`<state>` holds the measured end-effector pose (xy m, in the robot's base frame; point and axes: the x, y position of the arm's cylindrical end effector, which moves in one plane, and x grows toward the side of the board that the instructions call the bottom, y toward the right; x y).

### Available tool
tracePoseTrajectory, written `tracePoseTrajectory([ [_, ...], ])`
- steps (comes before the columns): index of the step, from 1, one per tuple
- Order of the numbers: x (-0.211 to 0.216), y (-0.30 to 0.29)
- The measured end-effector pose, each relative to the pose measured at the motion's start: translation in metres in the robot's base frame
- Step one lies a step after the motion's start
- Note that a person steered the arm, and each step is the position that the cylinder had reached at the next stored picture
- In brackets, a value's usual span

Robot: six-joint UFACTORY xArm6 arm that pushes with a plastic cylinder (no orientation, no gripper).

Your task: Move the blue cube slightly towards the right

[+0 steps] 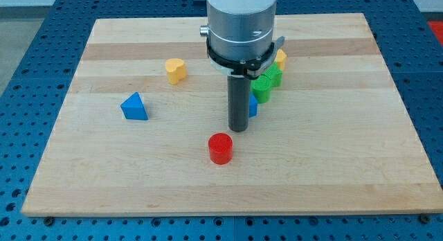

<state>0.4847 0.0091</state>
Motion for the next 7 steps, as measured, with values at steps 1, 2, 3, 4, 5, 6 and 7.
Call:
tracePoseTrajectory([
  [1, -0.001, -0.004],
  [2, -0.016, -0.019],
  [3, -0.032, -0.029],
  [4, -0.047, -0.031],
  [5, -0.067, -0.031],
  [6, -0.075, -0.027],
  [7, -0.075, -0.015],
])
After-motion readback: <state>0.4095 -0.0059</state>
